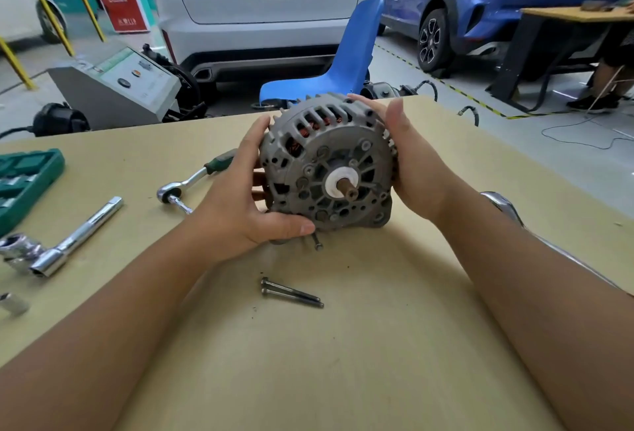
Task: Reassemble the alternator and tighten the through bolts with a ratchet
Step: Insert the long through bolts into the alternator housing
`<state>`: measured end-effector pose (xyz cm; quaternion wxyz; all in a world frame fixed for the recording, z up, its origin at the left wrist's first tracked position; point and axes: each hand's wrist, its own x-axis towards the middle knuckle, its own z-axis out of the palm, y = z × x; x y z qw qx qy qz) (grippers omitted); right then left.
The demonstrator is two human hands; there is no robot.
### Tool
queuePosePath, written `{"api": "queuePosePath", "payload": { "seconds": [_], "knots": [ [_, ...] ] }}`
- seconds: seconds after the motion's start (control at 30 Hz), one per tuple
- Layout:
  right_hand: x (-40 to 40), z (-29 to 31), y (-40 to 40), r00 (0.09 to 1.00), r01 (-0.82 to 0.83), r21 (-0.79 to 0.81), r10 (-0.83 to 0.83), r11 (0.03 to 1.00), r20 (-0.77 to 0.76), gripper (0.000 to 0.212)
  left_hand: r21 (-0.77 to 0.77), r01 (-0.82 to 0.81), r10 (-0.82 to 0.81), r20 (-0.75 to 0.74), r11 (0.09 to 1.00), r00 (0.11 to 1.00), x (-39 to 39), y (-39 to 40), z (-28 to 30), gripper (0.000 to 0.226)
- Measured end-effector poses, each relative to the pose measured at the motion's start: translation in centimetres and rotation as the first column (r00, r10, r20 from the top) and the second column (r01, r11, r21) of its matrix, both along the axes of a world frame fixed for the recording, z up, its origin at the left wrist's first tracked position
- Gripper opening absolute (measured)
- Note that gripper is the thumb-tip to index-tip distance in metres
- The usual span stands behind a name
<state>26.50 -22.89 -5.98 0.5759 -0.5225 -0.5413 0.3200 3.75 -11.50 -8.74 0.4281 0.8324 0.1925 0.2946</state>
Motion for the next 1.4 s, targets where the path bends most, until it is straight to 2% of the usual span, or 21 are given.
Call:
{"api": "queuePosePath", "payload": {
  "seconds": [0.07, 0.13, 0.17, 0.23, 0.3, 0.33, 0.37, 0.47, 0.6, 0.7, 0.77, 0.83, 0.93, 1.03, 1.2, 1.3, 1.4],
  "knots": [
    [-0.1, 0.1, -0.1, 1.000, -0.004, 0.001, 0.004, 1.000, 0.008, 0.098, 0.078, -0.061, 0.066, -0.072, 0.995, 0.995, -0.2, -0.3, -0.2, 0.139],
    [0.2, 0.0, -0.3, 0.999, 0.023, 0.008, -0.023, 1.000, 0.027, 0.090, 0.208, -0.215, 0.244, -0.126, 0.954, 0.962, -0.6, -1.1, -0.1, 0.139],
    [0.3, 0.0, -0.3, 0.999, 0.035, 0.019, -0.035, 0.999, 0.038, 0.082, 0.303, -0.294, 0.340, -0.112, 0.906, 0.934, -0.9, -1.6, 0.0, 0.136],
    [0.4, -0.1, -0.4, 0.998, 0.026, 0.040, -0.028, 0.999, 0.051, 0.072, 0.538, -0.389, 0.437, 0.043, 0.748, 0.899, -1.6, -2.5, 0.3, 0.115],
    [0.1, -0.1, -0.4, 0.998, 0.029, 0.062, -0.032, 0.998, 0.051, 0.066, 0.705, -0.466, 0.393, 0.280, 0.535, 0.876, -2.0, -3.6, 1.1, 0.072],
    [-0.2, -0.1, -0.3, 0.997, 0.048, 0.081, -0.053, 0.996, 0.058, 0.062, 0.761, -0.466, 0.377, 0.310, 0.452, 0.873, -2.1, -4.4, 1.4, 0.054],
    [-0.5, -0.2, -0.3, 0.994, 0.075, 0.103, -0.082, 0.992, 0.072, 0.059, 0.807, -0.428, 0.402, 0.263, 0.407, 0.877, -2.0, -5.1, 1.6, 0.049],
    [-1.2, -0.3, -0.2, 0.974, 0.171, 0.148, -0.190, 0.974, 0.124, 0.054, 0.837, -0.287, 0.545, -0.016, 0.466, 0.839, -1.3, -6.6, 1.2, 0.059],
    [-2.2, -0.1, 0.1, 0.940, 0.251, 0.160, -0.280, 0.955, 0.195, 0.049, 0.806, -0.322, 0.669, -0.119, 0.496, 0.733, -0.8, -6.0, 0.8, 0.058],
    [-2.6, 0.4, 0.8, 0.901, 0.324, 0.092, -0.337, 0.942, 0.275, 0.070, 0.742, -0.342, 0.698, -0.231, 0.577, 0.677, -0.5, -5.0, 0.3, 0.053],
    [-2.6, 0.6, 1.2, 0.888, 0.360, 0.045, -0.357, 0.932, 0.290, 0.089, 0.632, -0.389, 0.673, -0.298, 0.671, 0.677, -0.1, -4.0, 0.2, 0.044],
    [-2.8, 0.8, 1.4, 0.867, 0.384, 0.042, -0.375, 0.923, 0.328, 0.096, 0.525, -0.417, 0.634, -0.345, 0.742, 0.692, 0.2, -3.0, 0.0, 0.035],
    [-3.1, 0.6, 1.8, 0.835, 0.421, 0.062, -0.413, 0.905, 0.363, 0.096, 0.475, -0.407, 0.598, -0.376, 0.780, 0.708, 0.4, -2.7, -0.4, 0.027],
    [-3.3, 0.1, 2.0, 0.833, 0.435, 0.085, -0.436, 0.896, 0.340, 0.096, 0.517, -0.417, 0.632, -0.362, 0.748, 0.685, 0.6, -2.8, -0.7, 0.027],
    [-3.5, -0.2, 2.2, 0.856, 0.392, 0.143, -0.417, 0.909, 0.305, 0.087, 0.519, -0.409, 0.635, -0.395, 0.751, 0.664, 1.1, -2.8, -0.5, 0.029],
    [-3.0, 0.2, 2.6, 0.857, 0.391, 0.134, -0.413, 0.911, 0.307, 0.075, 0.529, -0.401, 0.634, -0.391, 0.748, 0.667, 1.1, -2.7, -0.1, 0.029],
    [-2.0, 1.2, 3.7, 0.890, 0.397, 0.058, -0.399, 0.916, 0.219, 0.069, 0.525, -0.412, 0.629, -0.347, 0.745, 0.696, 1.4, -2.4, 0.7, 0.032]
  ]
}}
